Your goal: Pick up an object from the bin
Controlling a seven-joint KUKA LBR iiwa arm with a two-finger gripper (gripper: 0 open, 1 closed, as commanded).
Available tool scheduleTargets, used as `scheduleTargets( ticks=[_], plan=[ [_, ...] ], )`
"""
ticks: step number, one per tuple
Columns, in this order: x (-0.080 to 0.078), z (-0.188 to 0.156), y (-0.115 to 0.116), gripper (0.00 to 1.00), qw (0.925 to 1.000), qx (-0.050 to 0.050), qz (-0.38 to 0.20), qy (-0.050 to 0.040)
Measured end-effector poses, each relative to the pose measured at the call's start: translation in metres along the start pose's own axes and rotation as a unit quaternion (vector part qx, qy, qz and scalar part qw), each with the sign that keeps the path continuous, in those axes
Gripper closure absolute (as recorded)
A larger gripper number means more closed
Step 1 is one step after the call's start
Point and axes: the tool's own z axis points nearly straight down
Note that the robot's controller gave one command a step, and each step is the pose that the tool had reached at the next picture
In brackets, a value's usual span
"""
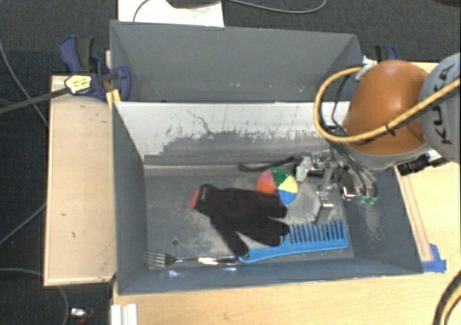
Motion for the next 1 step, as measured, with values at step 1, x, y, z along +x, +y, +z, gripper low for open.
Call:
scheduleTargets(
  ticks=[1],
  plan=[
    [-0.0017,-0.0031,0.0001,0.0,1.0,0.0,0.0,-0.0035]
  ],
)
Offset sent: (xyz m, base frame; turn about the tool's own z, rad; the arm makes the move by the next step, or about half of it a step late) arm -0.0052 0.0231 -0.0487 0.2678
